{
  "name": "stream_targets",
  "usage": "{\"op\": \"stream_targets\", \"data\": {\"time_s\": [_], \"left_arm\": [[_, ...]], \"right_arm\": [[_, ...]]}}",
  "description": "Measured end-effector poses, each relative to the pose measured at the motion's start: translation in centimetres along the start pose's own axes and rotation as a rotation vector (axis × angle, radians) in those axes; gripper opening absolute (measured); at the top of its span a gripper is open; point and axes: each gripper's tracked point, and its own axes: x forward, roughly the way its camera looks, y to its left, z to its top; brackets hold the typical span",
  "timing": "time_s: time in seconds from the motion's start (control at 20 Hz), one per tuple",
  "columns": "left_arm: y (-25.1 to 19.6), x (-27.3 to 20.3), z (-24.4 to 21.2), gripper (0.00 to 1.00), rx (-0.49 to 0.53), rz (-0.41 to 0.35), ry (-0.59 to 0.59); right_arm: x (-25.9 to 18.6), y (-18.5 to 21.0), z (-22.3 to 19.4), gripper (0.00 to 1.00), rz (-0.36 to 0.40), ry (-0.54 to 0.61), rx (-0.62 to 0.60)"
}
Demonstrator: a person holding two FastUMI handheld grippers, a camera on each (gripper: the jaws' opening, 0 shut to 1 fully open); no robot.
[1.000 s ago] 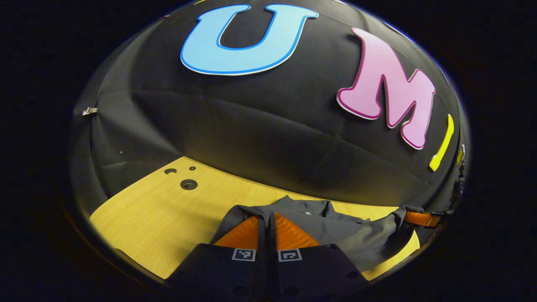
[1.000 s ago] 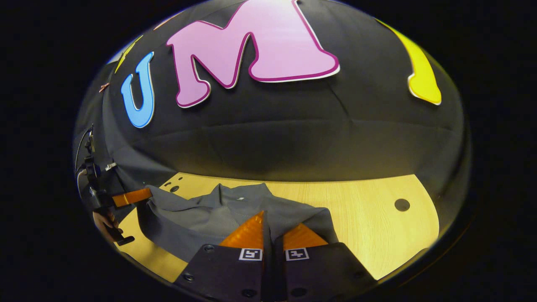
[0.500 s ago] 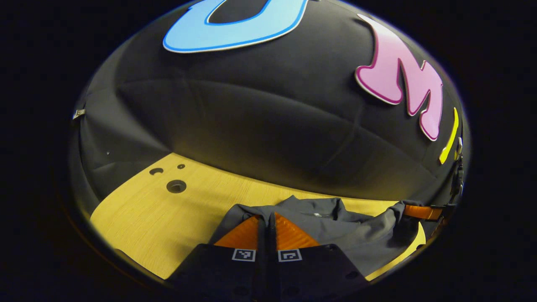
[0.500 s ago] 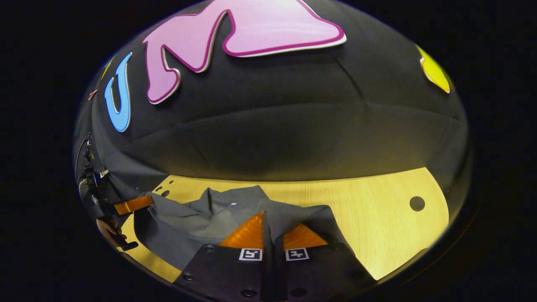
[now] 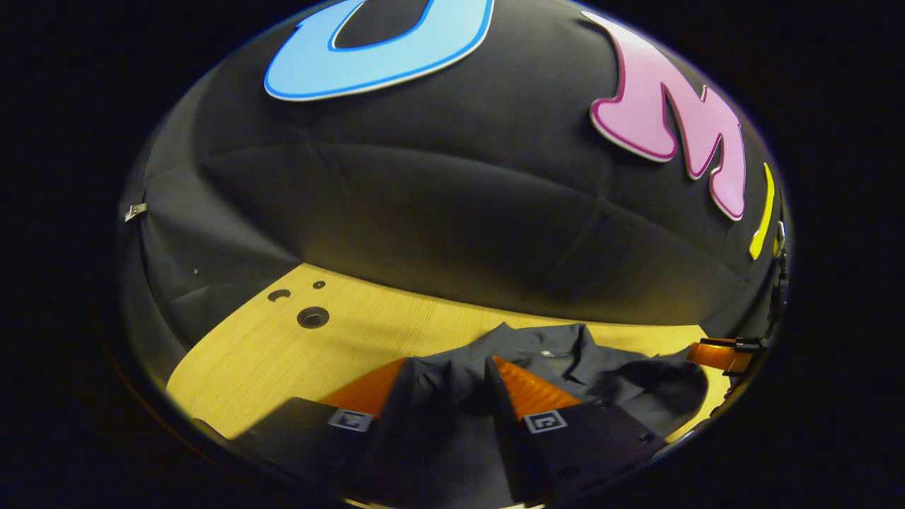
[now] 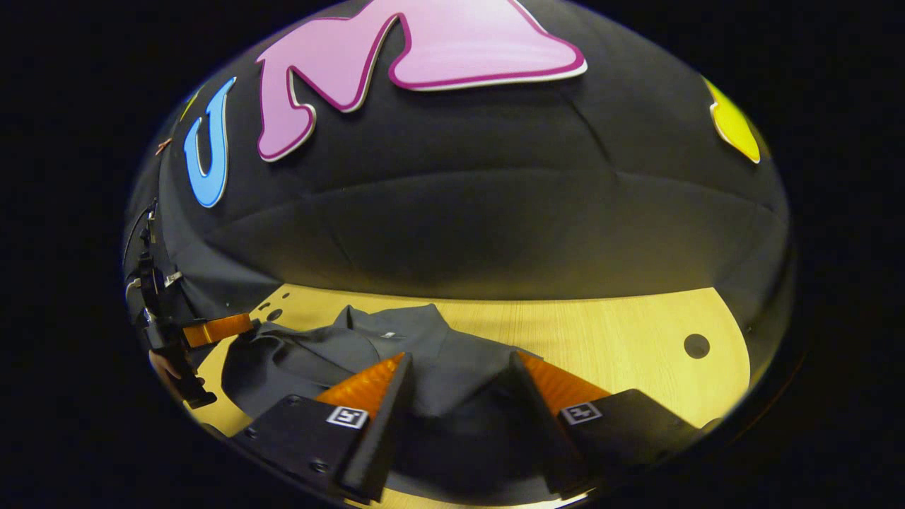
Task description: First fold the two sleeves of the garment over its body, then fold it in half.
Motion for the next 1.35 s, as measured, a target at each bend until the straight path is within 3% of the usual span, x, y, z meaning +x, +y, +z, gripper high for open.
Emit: {"op": "stream_targets", "data": {"time_s": [0.05,0.1,0.15,0.2,0.5,0.75,1.0,1.15,1.35], "left_arm": [[0.2,-1.1,0.8,0.66,0.000,0.004,-0.013],[0.1,-2.2,1.5,0.90,-0.002,0.007,-0.029],[0.3,-3.6,2.0,0.89,-0.006,0.012,-0.043],[0.6,-5.2,2.4,0.94,-0.012,0.019,-0.053],[3.5,-17.8,3.1,0.96,0.001,0.113,-0.141],[5.3,-27.9,2.9,0.96,-0.060,0.186,-0.208],[5.1,-34.7,-0.1,0.96,-0.058,0.178,-0.203],[4.9,-38.3,-2.6,0.96,-0.025,0.181,-0.196],[3.3,-41.0,-6.4,0.96,0.010,0.119,-0.155]], "right_arm": [[-1.1,-0.1,0.6,0.79,-0.006,-0.012,0.012],[-1.8,0.0,1.1,0.98,-0.011,-0.028,0.025],[-2.7,-0.1,1.6,0.98,-0.017,-0.045,0.030],[-3.7,-0.2,2.1,0.98,-0.029,-0.060,0.029],[-12.0,1.4,5.4,0.99,-0.065,-0.170,-0.022],[-21.7,4.0,6.7,0.99,-0.093,-0.288,-0.029],[-30.4,7.0,3.1,0.99,-0.124,-0.275,-0.102],[-34.6,10.0,0.0,0.98,-0.094,-0.261,-0.047],[-39.5,12.1,-4.2,0.99,-0.130,-0.241,-0.030]]}}
